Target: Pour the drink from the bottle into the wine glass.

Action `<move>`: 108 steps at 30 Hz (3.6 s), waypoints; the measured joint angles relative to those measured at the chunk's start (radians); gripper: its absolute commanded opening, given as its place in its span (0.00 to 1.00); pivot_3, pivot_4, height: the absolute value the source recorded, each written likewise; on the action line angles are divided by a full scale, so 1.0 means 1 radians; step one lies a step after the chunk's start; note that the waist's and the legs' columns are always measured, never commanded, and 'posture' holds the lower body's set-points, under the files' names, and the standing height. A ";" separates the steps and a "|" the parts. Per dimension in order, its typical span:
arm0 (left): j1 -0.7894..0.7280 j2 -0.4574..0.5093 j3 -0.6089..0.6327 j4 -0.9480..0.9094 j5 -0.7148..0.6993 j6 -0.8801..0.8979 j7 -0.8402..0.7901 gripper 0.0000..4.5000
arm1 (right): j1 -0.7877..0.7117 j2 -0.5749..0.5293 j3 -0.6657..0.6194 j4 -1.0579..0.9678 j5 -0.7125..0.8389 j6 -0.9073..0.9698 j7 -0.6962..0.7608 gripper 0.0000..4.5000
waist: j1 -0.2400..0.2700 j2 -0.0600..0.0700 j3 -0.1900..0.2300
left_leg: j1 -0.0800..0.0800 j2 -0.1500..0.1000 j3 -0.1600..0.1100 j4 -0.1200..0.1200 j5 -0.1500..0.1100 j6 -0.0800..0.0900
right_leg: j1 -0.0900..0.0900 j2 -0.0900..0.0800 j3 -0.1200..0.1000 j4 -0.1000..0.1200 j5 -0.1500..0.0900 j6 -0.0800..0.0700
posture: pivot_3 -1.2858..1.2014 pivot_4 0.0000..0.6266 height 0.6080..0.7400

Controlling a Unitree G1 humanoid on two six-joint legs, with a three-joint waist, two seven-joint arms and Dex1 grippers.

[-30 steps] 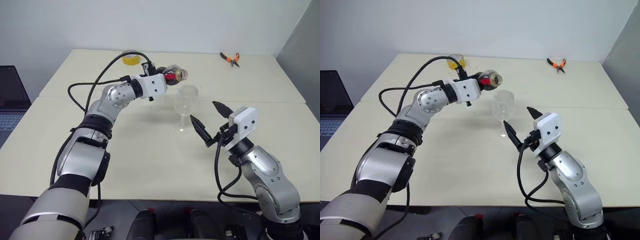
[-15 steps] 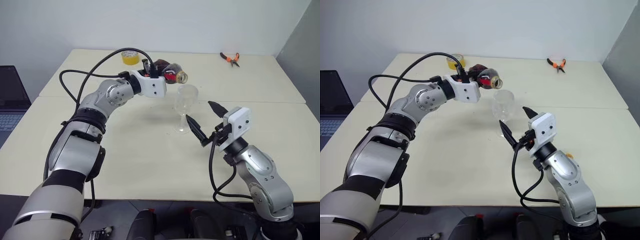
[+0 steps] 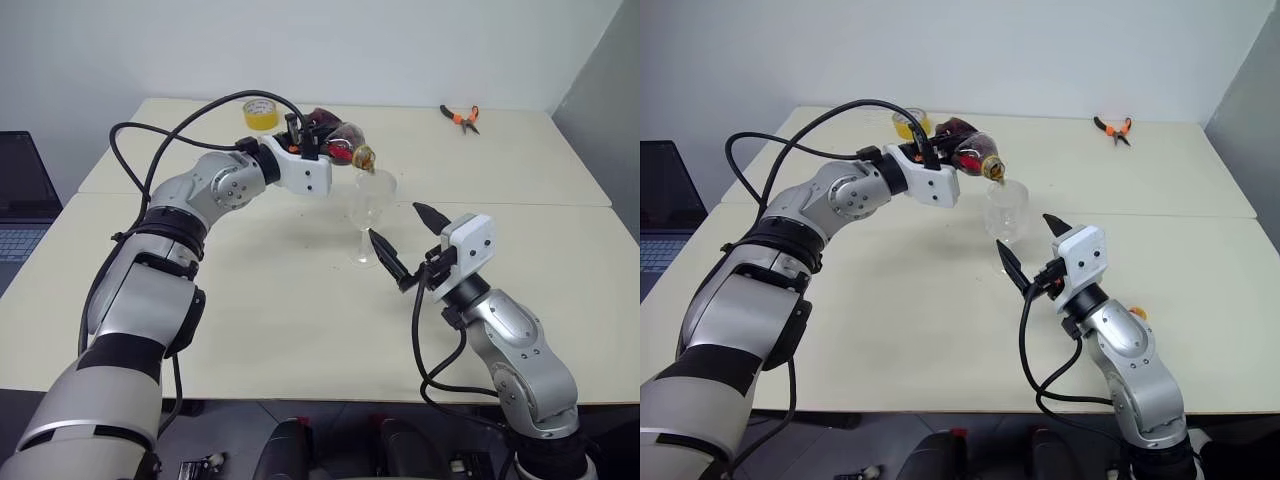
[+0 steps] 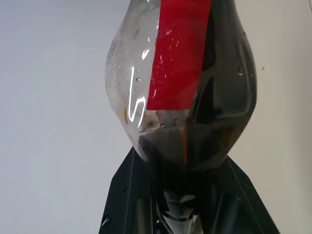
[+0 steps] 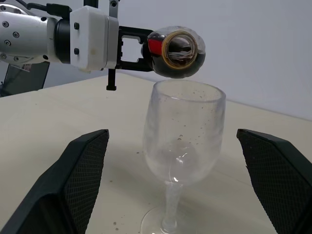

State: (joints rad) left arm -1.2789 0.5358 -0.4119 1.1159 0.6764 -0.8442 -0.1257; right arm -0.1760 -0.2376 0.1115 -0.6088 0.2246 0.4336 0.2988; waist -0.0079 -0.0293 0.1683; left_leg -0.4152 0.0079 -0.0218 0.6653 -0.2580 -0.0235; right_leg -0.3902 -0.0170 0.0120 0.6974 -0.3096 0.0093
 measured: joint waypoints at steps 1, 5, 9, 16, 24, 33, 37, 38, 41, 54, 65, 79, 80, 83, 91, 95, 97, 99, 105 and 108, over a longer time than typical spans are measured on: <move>0.000 0.000 -0.002 0.000 0.003 0.000 0.007 0.15 | 0.000 0.001 0.000 0.000 -0.002 0.000 0.000 1.00 | 0.000 0.000 0.000 | 0.000 0.000 0.000 0.000 0.000 0.000 | 0.000 0.000 0.000 0.000 0.000 0.000 | 0.52 0.24 1.00; -0.006 0.001 -0.017 0.010 0.021 -0.002 0.032 0.15 | 0.000 0.003 0.000 0.000 -0.004 0.000 0.001 1.00 | 0.000 0.000 0.000 | 0.000 0.000 0.000 0.000 0.000 0.000 | 0.000 0.000 0.000 0.000 0.000 0.000 | 0.52 0.24 1.00; -0.012 0.001 -0.022 0.021 0.034 -0.006 0.049 0.15 | 0.001 0.003 0.000 0.000 -0.004 0.000 0.000 1.00 | 0.000 0.000 0.000 | 0.000 0.000 0.000 0.000 0.000 0.000 | 0.000 0.000 0.000 0.000 0.000 0.000 | 0.52 0.24 1.00; -0.020 0.001 -0.026 0.023 0.040 -0.011 0.054 0.15 | 0.011 0.001 0.000 -0.007 -0.004 0.003 0.000 1.00 | 0.000 0.000 0.000 | 0.000 0.000 0.000 0.000 0.001 -0.001 | 0.000 0.000 0.000 0.000 0.000 0.000 | 0.52 0.24 1.00; -0.026 0.001 -0.036 0.023 0.050 -0.012 0.071 0.14 | 0.029 -0.009 0.002 -0.025 -0.001 0.025 0.007 1.00 | 0.000 0.000 0.000 | 0.000 0.000 0.000 0.000 0.001 -0.001 | 0.000 0.000 -0.001 0.000 0.000 0.000 | 0.52 0.24 1.00; -0.029 0.001 -0.045 0.023 0.057 -0.014 0.073 0.14 | 0.030 -0.010 0.021 -0.025 -0.002 0.033 0.007 1.00 | 0.000 0.000 0.000 | 0.000 0.000 0.000 0.000 0.001 -0.001 | 0.000 0.000 0.000 0.000 0.000 0.000 | 0.52 0.24 1.00; -0.029 0.001 -0.055 0.023 0.063 -0.015 0.075 0.14 | 0.030 -0.007 0.031 -0.025 -0.002 0.033 0.006 1.00 | 0.000 0.000 0.000 | 0.000 0.000 0.000 0.000 0.001 -0.001 | 0.000 0.000 0.000 0.000 0.000 0.000 | 0.52 0.24 1.00; -0.030 0.001 -0.056 0.023 0.065 -0.015 0.076 0.14 | 0.030 -0.007 0.032 -0.025 -0.002 0.033 0.006 1.00 | 0.000 0.000 0.000 | 0.000 0.000 0.000 0.000 0.001 -0.001 | 0.000 0.000 -0.001 0.000 0.000 0.000 | 0.52 0.24 1.00; -0.031 0.001 -0.056 0.023 0.070 -0.015 0.083 0.14 | 0.030 -0.006 0.032 -0.025 -0.002 0.033 0.005 1.00 | 0.000 0.000 0.000 | 0.000 0.000 0.000 0.000 0.001 -0.001 | 0.000 0.000 -0.001 0.000 0.000 0.000 | 0.52 0.24 1.00; -0.056 0.001 -0.064 0.033 0.086 -0.014 0.099 0.14 | 0.027 0.000 0.031 -0.025 -0.003 0.034 0.001 1.00 | 0.000 0.000 0.000 | 0.000 0.000 0.000 0.000 0.001 -0.001 | 0.000 0.000 -0.001 0.000 0.000 0.000 | 0.52 0.24 1.00; -0.063 0.001 -0.081 0.038 0.097 -0.013 0.122 0.14 | 0.027 0.001 0.029 -0.024 -0.004 0.034 0.001 1.00 | 0.000 0.000 0.000 | 0.000 0.000 0.000 0.000 0.001 -0.002 | 0.000 0.000 -0.001 0.000 0.000 0.000 | 0.52 0.24 1.00; -0.082 0.008 -0.088 0.059 0.110 -0.010 0.138 0.14 | 0.027 0.005 0.028 -0.024 -0.002 0.034 0.003 1.00 | 0.000 0.000 0.000 | 0.000 0.000 0.000 0.001 0.001 -0.002 | 0.000 0.000 -0.001 0.001 0.000 0.000 | 0.52 0.24 1.00; -0.082 0.008 -0.093 0.060 0.111 -0.009 0.139 0.14 | 0.026 0.005 0.028 -0.024 -0.002 0.034 0.003 1.00 | 0.000 0.000 0.000 | 0.000 0.000 0.000 0.001 0.001 -0.002 | 0.000 0.000 -0.001 0.001 0.000 0.000 | 0.52 0.24 1.00; -0.082 0.008 -0.095 0.062 0.114 -0.008 0.141 0.14 | 0.026 0.005 0.028 -0.024 -0.001 0.034 0.004 1.00 | 0.000 0.000 0.000 | 0.000 0.000 0.000 0.001 0.001 -0.002 | 0.000 0.000 -0.001 0.001 0.000 0.000 | 0.52 0.24 1.00; -0.082 0.008 -0.102 0.069 0.117 0.002 0.158 0.14 | 0.026 0.005 0.028 -0.024 0.003 0.034 0.005 1.00 | 0.000 0.000 0.000 | 0.000 0.000 0.000 0.001 0.001 -0.002 | 0.000 0.000 -0.001 0.001 0.000 0.000 | 0.52 0.24 1.00; -0.082 0.009 -0.103 0.071 0.124 0.007 0.161 0.14 | 0.026 0.002 0.027 -0.024 0.007 0.034 0.006 1.00 | 0.000 0.000 0.000 | 0.000 0.000 0.000 0.001 0.001 -0.002 | 0.000 0.000 -0.001 0.001 0.000 0.000 | 0.52 0.24 1.00; -0.082 0.009 -0.102 0.071 0.124 0.007 0.164 0.14 | 0.026 0.001 0.027 -0.024 0.009 0.035 0.006 1.00 | 0.000 0.000 0.000 | 0.000 0.000 0.000 0.001 0.001 -0.002 | 0.000 0.000 -0.001 0.001 0.000 0.000 | 0.52 0.24 1.00; -0.082 0.009 -0.102 0.071 0.124 0.007 0.165 0.14 | 0.025 -0.001 0.027 -0.024 0.012 0.035 0.006 1.00 | 0.000 0.000 0.000 | 0.000 0.000 0.000 0.001 0.001 -0.002 | 0.000 0.000 -0.001 0.001 0.000 0.000 | 0.52 0.24 1.00; -0.082 0.009 -0.103 0.071 0.123 0.007 0.176 0.14 | 0.023 -0.005 0.027 -0.024 0.020 0.035 0.006 1.00 | 0.000 0.000 0.000 | 0.000 0.000 0.000 0.001 0.001 -0.002 | 0.000 0.000 -0.001 0.001 0.000 0.000 | 0.52 0.24 1.00; -0.082 0.009 -0.103 0.071 0.123 0.007 0.178 0.14 | 0.020 -0.008 0.027 -0.024 0.023 0.036 0.006 1.00 | 0.000 0.000 0.000 | 0.000 0.000 0.000 0.001 0.001 -0.002 | 0.000 0.000 -0.001 0.001 0.000 0.000 | 0.52 0.24 1.00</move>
State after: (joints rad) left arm -1.3605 0.5451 -0.5144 1.1871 0.7999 -0.8373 0.0519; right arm -0.1558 -0.2455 0.1385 -0.6332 0.2477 0.4692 0.3047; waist -0.0082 -0.0293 0.1683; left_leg -0.4152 0.0079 -0.0216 0.6660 -0.2571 -0.0251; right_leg -0.3903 -0.0170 0.0108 0.6982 -0.3096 0.0093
